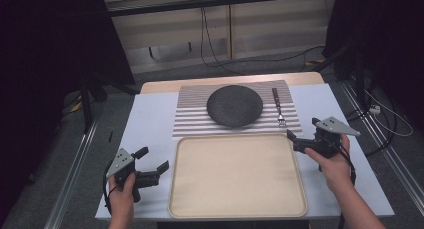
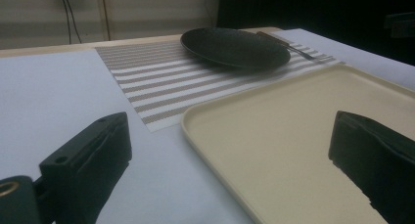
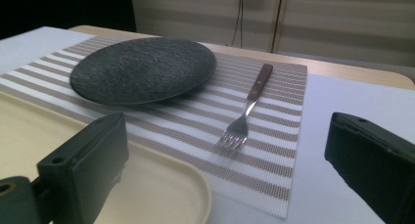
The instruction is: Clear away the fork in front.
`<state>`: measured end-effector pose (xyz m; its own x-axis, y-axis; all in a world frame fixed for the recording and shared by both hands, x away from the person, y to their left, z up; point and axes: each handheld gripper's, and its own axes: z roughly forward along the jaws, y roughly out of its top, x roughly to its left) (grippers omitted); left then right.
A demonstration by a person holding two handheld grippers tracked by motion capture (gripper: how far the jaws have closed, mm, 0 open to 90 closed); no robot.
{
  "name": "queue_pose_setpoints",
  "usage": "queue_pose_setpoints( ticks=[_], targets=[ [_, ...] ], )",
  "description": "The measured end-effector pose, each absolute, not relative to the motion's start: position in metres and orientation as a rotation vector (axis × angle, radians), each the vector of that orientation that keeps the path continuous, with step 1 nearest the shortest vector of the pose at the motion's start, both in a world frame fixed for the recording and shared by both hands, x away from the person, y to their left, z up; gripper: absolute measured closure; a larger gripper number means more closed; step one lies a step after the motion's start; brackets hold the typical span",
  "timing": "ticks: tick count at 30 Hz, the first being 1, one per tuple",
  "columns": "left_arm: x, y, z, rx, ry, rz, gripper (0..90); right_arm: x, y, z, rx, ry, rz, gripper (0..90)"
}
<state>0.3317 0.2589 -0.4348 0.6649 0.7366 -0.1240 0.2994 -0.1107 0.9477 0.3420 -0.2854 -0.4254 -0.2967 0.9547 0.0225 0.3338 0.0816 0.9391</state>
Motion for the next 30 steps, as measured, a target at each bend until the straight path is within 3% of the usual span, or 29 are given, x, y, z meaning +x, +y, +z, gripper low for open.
queue_pose_setpoints(
  ticks=[24,28,30],
  targets=[
    [0.332,0.258,-0.434,1.67,0.849,0.464,2.4,0.419,-0.288,-0.43,1.392,1.736,1.079,4.1],
    [0.332,0.258,-0.434,1.672,0.846,0.468,2.4,0.431,-0.287,-0.433,1.401,1.755,1.046,9.0],
    [0.332,0.259,-0.434,1.669,0.848,0.472,2.4,0.437,-0.286,-0.435,1.407,1.783,1.037,17.4]
  ],
)
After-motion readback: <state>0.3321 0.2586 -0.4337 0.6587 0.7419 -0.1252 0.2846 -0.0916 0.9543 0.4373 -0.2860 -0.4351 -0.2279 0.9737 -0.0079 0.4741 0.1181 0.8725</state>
